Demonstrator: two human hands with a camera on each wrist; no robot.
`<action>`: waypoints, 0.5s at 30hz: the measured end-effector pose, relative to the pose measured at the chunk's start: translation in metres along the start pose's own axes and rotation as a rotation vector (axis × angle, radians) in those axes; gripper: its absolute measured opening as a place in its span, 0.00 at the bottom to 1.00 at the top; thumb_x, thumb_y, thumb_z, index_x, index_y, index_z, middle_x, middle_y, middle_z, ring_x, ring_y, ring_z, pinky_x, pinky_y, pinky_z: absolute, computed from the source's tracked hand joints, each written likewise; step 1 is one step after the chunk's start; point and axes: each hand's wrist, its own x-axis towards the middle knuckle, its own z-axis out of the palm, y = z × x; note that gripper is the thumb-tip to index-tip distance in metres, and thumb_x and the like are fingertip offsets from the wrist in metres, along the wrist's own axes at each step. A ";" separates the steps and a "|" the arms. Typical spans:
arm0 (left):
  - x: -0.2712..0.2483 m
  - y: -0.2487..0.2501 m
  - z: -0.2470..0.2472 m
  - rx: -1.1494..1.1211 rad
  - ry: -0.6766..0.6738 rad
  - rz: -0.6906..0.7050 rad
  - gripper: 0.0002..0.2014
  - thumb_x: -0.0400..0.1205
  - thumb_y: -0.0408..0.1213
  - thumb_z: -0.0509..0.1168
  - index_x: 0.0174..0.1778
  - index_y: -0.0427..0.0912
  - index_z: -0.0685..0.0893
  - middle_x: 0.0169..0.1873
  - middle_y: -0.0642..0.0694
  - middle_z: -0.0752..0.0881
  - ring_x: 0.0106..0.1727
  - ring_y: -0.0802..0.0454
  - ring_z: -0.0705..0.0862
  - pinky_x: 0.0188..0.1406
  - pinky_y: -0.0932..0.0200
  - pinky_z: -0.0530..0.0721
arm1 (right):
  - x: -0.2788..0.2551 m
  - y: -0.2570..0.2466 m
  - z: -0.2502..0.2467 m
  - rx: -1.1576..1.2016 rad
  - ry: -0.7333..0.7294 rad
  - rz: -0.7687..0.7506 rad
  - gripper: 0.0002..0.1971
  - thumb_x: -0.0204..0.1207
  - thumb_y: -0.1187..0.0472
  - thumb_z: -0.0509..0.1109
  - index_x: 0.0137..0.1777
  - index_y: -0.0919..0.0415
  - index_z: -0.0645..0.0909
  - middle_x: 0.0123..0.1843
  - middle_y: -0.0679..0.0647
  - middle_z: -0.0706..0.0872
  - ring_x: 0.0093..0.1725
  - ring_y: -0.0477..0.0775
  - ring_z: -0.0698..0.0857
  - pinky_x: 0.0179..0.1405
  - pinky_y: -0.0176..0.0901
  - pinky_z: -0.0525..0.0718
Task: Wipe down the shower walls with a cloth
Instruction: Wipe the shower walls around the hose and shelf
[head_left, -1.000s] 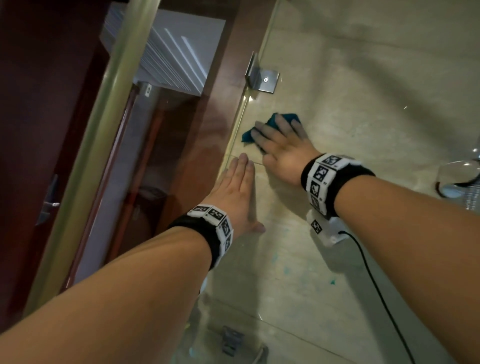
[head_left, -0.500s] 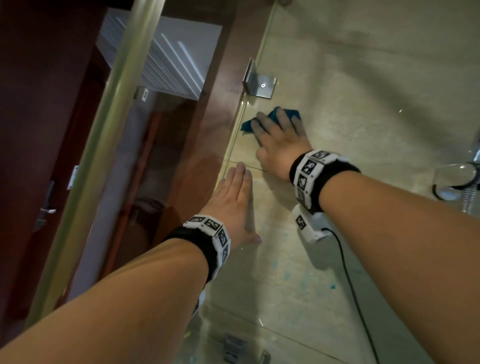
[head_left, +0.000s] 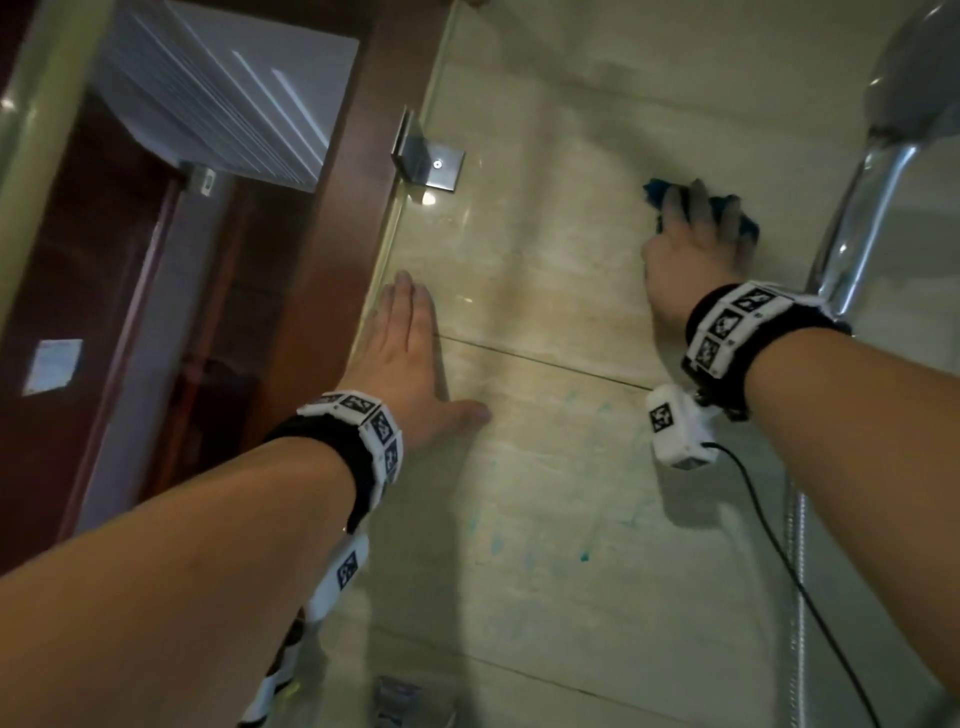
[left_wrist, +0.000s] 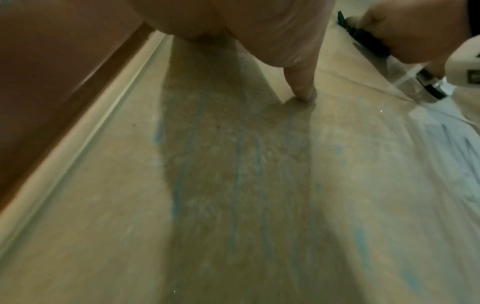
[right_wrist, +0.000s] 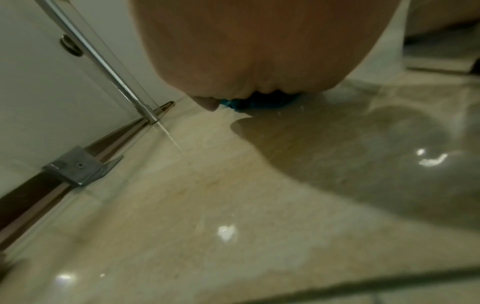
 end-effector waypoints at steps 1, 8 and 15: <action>0.006 0.002 0.001 -0.011 0.014 -0.005 0.75 0.68 0.84 0.63 0.87 0.39 0.23 0.85 0.43 0.19 0.87 0.45 0.22 0.86 0.50 0.28 | 0.000 -0.004 0.002 0.020 0.010 0.022 0.32 0.89 0.57 0.48 0.92 0.50 0.44 0.93 0.50 0.40 0.90 0.66 0.39 0.87 0.64 0.39; 0.014 -0.003 0.018 -0.046 0.071 0.025 0.78 0.63 0.90 0.58 0.85 0.40 0.19 0.82 0.43 0.14 0.85 0.44 0.17 0.85 0.47 0.24 | 0.008 -0.024 0.008 0.037 0.046 -0.053 0.34 0.86 0.54 0.47 0.92 0.50 0.45 0.93 0.50 0.42 0.90 0.64 0.39 0.88 0.63 0.37; 0.012 -0.003 0.013 -0.052 0.079 0.032 0.69 0.72 0.86 0.54 0.87 0.41 0.23 0.85 0.44 0.19 0.87 0.46 0.21 0.85 0.50 0.26 | -0.002 -0.087 0.014 -0.006 -0.007 -0.240 0.35 0.84 0.51 0.49 0.92 0.48 0.47 0.93 0.46 0.42 0.91 0.61 0.38 0.89 0.62 0.37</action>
